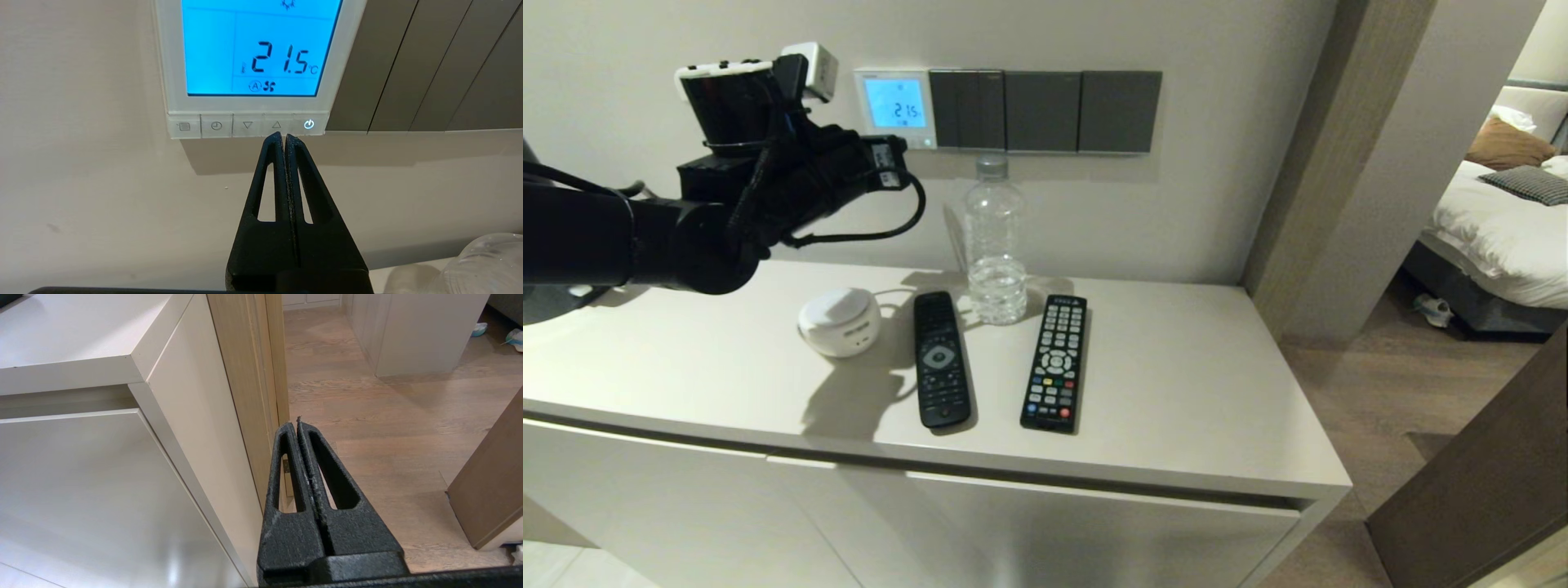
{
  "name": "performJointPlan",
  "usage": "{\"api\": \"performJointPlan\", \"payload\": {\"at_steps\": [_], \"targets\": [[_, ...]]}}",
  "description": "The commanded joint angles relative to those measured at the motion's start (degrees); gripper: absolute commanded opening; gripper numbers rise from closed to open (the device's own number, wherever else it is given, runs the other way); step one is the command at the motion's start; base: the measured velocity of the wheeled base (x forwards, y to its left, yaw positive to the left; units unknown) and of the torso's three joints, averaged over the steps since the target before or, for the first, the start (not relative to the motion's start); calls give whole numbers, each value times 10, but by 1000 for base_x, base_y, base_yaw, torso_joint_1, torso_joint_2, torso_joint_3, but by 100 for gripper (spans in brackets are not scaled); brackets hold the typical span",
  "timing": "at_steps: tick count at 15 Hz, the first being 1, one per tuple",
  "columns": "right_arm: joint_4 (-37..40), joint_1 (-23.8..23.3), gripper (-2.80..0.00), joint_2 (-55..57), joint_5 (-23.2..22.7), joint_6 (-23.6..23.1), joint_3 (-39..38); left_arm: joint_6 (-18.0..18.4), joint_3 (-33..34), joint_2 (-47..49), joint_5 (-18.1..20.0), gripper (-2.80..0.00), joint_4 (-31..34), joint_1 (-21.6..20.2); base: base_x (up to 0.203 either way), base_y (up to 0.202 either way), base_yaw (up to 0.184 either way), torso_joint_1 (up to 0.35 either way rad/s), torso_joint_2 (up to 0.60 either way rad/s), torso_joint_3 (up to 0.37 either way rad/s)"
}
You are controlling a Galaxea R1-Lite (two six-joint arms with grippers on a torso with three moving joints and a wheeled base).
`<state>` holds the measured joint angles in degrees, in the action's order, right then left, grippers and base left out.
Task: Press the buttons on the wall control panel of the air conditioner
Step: Press the temperature increase button
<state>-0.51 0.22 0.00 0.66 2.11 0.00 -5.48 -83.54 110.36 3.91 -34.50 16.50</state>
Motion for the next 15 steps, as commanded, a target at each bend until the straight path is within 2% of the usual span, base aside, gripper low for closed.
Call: {"api": "performJointPlan", "payload": {"at_steps": [1, 11, 13, 15], "targets": [[0, 0, -280, 1, 0, 0, -1, -1, 1, 3, 0, -280, -2, 2, 0, 0, 0, 0, 0, 0], [0, 0, -280, 1, 0, 0, -1, -1, 9, -4, 0, -280, -3, 9, 0, 0, 0, 0, 0, 0], [0, 0, -280, 1, 0, 0, -1, -1, 30, -26, -6, -280, -6, 9, 0, 0, 0, 0, 0, 0], [0, 0, -280, 1, 0, 0, -1, 8, 81, -67, -21, -280, -27, 5, 0, 0, 0, 0, 0, 0]]}}
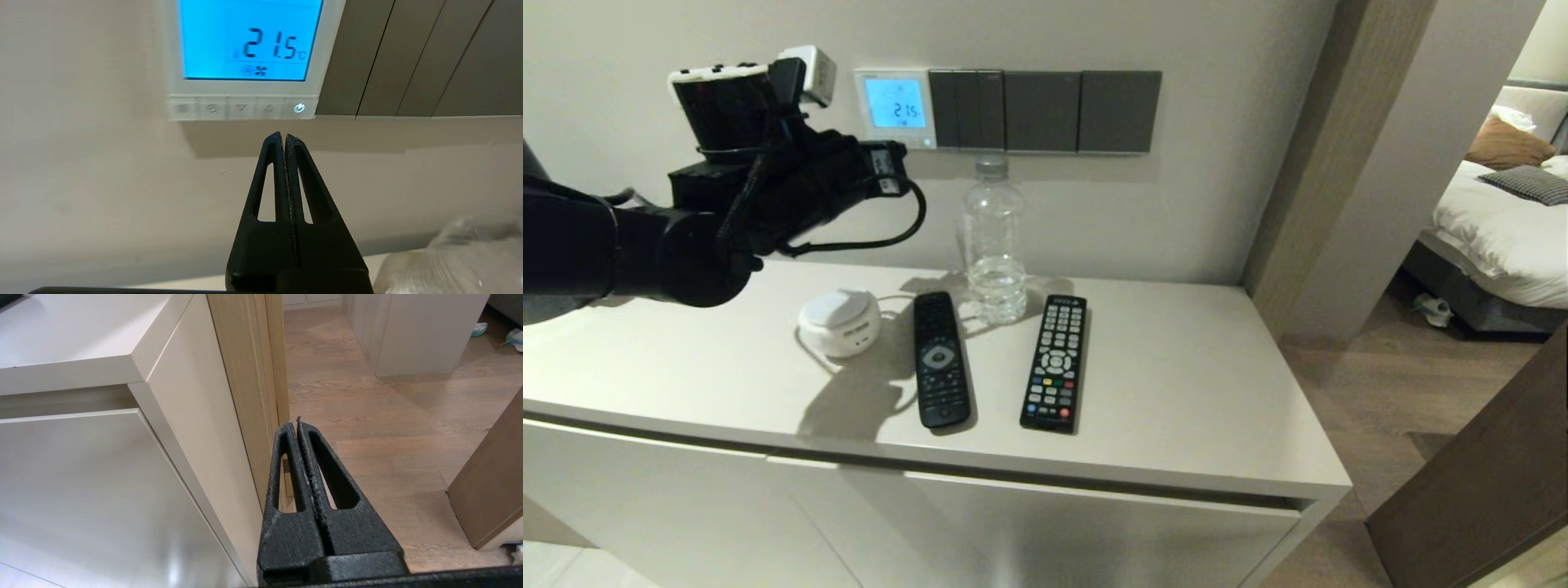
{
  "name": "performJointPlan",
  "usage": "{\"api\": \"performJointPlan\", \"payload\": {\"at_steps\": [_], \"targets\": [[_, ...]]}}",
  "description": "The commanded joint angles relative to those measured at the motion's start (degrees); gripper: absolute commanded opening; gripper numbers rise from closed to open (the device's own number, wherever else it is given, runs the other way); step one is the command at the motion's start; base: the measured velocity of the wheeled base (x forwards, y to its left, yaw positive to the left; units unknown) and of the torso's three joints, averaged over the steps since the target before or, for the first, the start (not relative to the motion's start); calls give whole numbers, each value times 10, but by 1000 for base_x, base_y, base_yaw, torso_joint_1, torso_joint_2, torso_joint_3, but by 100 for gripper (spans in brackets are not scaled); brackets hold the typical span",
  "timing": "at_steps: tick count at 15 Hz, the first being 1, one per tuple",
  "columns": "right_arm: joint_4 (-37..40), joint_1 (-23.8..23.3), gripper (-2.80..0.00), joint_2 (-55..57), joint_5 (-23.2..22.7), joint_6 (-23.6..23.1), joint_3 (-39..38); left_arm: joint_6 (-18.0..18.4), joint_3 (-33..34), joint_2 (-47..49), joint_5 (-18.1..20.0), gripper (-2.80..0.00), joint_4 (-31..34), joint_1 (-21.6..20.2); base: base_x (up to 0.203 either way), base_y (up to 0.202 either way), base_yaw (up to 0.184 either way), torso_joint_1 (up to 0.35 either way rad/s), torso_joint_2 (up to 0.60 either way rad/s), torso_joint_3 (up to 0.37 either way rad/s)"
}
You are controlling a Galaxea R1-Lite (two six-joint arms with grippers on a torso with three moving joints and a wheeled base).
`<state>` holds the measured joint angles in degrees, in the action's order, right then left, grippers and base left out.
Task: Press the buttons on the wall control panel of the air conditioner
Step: Press the temperature increase button, then turn off the central air conditioner
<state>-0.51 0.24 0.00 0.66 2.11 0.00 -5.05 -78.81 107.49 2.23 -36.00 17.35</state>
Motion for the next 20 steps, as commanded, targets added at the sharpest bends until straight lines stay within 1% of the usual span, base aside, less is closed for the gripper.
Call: {"api": "performJointPlan", "payload": {"at_steps": [1, 3, 5, 7, 10, 12, 16, 17, 18, 20], "targets": [[0, 0, -280, 1, 0, 0, -1, 10, 63, -61, -8, -280, -29, -9, 0, 0, 0, 0, 0, 0], [0, 0, -280, 1, 0, 0, -1, 17, 130, -121, -11, -280, -49, -25, 0, 0, 0, 0, 0, 0], [0, 0, -280, 1, 0, 0, -1, 19, 191, -187, -10, -280, -55, -43, 0, 0, 0, 0, 0, 0], [0, 0, -280, 1, 0, 0, -1, 20, 259, -264, -9, -280, -56, -52, 0, 0, 0, 0, 0, 0], [0, 0, -280, 1, 0, 0, -1, 22, 354, -411, -10, -280, -39, -59, 0, 0, 0, 0, 0, 0], [0, 0, -280, 1, 0, 0, -1, 23, 409, -519, -10, -280, 7, -70, 0, 0, 0, 0, 0, 0], [0, 0, -280, 1, 0, 0, -1, 23, 493, -693, -13, -280, 142, -103, 0, 0, 0, 0, 0, 0], [0, 0, -280, 1, 0, 0, -1, 23, 517, -722, -23, -280, 189, -115, 0, 0, 0, 0, 0, 0], [0, 0, -280, 1, 0, 0, -1, 22, 544, -739, -40, -280, 216, -124, 0, 0, 0, 0, 0, 0], [0, 0, -280, 1, 0, 0, -1, 20, 583, -765, -62, -280, 232, -128, 0, 0, 0, 0, 0, 0]]}}
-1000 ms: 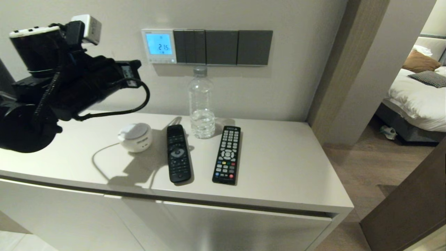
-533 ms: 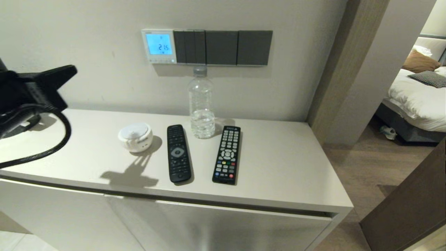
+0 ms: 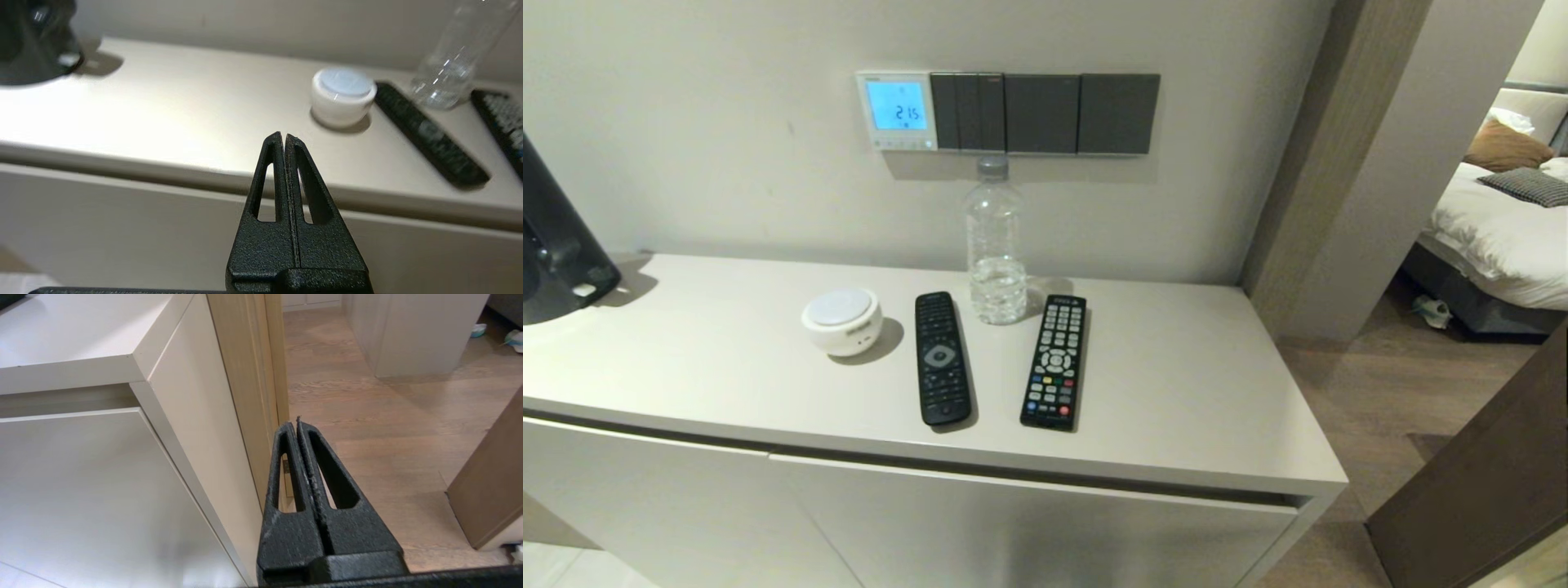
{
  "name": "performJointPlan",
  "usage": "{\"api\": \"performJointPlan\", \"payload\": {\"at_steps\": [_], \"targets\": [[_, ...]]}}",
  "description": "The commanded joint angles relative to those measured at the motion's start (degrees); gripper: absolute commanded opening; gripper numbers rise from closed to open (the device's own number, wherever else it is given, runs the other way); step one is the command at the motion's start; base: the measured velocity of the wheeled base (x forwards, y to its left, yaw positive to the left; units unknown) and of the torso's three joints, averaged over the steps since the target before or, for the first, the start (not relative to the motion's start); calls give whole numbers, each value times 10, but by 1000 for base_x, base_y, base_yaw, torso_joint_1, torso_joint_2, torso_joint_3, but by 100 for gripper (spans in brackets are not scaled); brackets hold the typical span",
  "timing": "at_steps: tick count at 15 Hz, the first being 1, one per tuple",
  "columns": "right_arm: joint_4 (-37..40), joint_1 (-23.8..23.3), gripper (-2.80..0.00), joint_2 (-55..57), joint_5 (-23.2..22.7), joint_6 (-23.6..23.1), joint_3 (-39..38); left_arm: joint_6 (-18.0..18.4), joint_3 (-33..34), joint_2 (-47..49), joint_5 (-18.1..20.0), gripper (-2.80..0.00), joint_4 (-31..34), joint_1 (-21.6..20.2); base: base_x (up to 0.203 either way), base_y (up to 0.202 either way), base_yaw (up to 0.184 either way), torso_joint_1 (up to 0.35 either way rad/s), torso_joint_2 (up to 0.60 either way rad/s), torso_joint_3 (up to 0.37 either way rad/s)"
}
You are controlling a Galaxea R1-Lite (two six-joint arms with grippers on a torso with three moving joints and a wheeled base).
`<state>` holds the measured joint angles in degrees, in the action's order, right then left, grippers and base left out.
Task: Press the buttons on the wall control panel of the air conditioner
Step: Turn off the central air conditioner
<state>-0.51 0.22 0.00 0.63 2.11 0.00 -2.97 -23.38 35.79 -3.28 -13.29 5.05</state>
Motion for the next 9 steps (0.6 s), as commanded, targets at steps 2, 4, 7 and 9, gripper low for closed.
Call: {"api": "performJointPlan", "payload": {"at_steps": [2, 4, 7, 9], "targets": [[0, 0, -280, 1, 0, 0, -1, -1, 66, -75, -40, -280, 9, -6, 0, 0, 0, 0, 0, 0], [0, 0, -280, 1, 0, 0, -1, -2, 91, -97, -57, -280, 19, -6, 0, 0, 0, 0, 0, 0], [0, 0, -280, 1, 0, 0, -1, -5, 109, -135, -105, -280, 58, -7, 0, 0, 0, 0, 0, 0], [0, 0, -280, 1, 0, 0, -1, -5, 116, -172, -116, -280, 92, -7, 0, 0, 0, 0, 0, 0]]}}
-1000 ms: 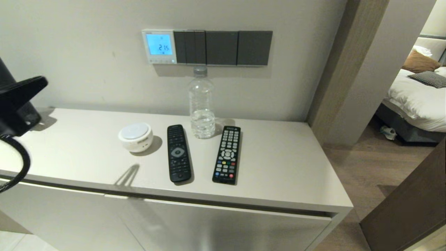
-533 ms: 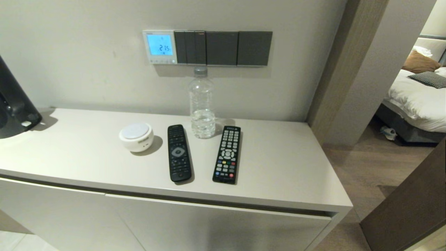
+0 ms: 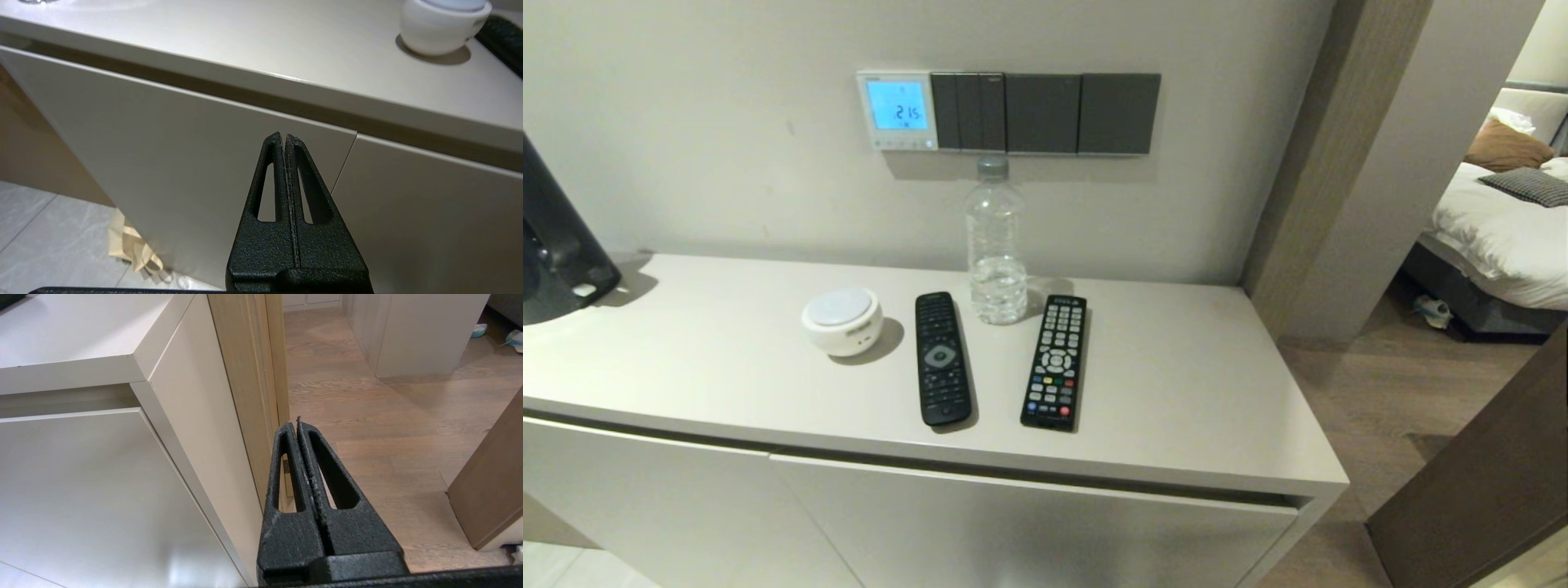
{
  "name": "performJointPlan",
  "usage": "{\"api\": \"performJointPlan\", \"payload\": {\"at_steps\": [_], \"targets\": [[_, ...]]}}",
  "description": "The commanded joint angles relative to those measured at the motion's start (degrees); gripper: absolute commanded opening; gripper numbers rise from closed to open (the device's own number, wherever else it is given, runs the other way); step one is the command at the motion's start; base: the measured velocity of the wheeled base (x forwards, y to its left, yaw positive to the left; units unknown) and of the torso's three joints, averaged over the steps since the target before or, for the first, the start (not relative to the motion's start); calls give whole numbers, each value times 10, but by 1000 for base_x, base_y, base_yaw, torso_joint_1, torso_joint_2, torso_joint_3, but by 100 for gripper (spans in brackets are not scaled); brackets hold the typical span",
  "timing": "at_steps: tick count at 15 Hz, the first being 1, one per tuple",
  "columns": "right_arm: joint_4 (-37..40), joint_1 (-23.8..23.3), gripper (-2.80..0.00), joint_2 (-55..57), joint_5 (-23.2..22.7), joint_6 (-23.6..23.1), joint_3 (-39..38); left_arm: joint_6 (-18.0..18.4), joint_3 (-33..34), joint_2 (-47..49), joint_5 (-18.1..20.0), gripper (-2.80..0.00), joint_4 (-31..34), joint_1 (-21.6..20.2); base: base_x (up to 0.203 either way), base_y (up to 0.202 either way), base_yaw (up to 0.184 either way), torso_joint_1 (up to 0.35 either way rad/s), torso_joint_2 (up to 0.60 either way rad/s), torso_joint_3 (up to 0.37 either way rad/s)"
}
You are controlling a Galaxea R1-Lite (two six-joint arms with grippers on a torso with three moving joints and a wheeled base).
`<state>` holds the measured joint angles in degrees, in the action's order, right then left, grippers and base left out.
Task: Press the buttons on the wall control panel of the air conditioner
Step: Turn off the central air conditioner
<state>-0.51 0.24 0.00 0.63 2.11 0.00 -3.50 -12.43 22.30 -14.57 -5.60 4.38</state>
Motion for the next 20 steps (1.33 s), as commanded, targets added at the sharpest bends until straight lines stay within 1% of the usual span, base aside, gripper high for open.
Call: {"api": "performJointPlan", "payload": {"at_steps": [1, 5, 6, 8, 9, 10, 12, 14, 15, 17, 20], "targets": [[0, 0, -280, 1, 0, 0, -1, -1, 17, -56, -3, -280, 33, 0, 0, 0, 0, 0, 0, 0], [0, 0, -280, 1, 0, 0, -1, 0, 64, -67, 6, -280, 40, -2, 0, 0, 0, 0, 0, 0], [0, 0, -280, 1, 0, 0, -1, 1, 70, -69, 6, -280, 41, -8, 0, 0, 0, 0, 0, 0], [0, 0, -280, 1, 0, 0, -1, 8, 74, -75, 12, -280, 46, -38, 0, 0, 0, 0, 0, 0], [0, 0, -280, 1, 0, 0, -1, 15, 80, -84, 29, -280, 47, -57, 0, 0, 0, 0, 0, 0], [0, 0, -280, 1, 0, 0, -1, 21, 96, -89, 45, -280, 42, -62, 0, 0, 0, 0, 0, 0], [0, 0, -280, 1, 0, 0, -1, 23, 99, -99, 66, -280, 39, -61, 0, 0, 0, 0, 0, 0], [0, 0, -280, 1, 0, 0, -1, 27, 101, -109, 112, -280, 30, -60, 0, 0, 0, 0, 0, 0], [0, 0, -280, 1, 1, 0, -1, 30, 106, -111, 124, -280, 12, -59, 0, 0, 0, 0, 0, 0], [0, 0, -280, 1, 0, 0, -1, 36, 122, -116, 135, -280, 0, -58, 0, 0, 0, 0, 0, 0], [0, 0, -280, 1, 1, 0, -1, 50, 123, -157, 144, -280, 30, -53, 0, 0, 0, 0, 0, 0]]}}
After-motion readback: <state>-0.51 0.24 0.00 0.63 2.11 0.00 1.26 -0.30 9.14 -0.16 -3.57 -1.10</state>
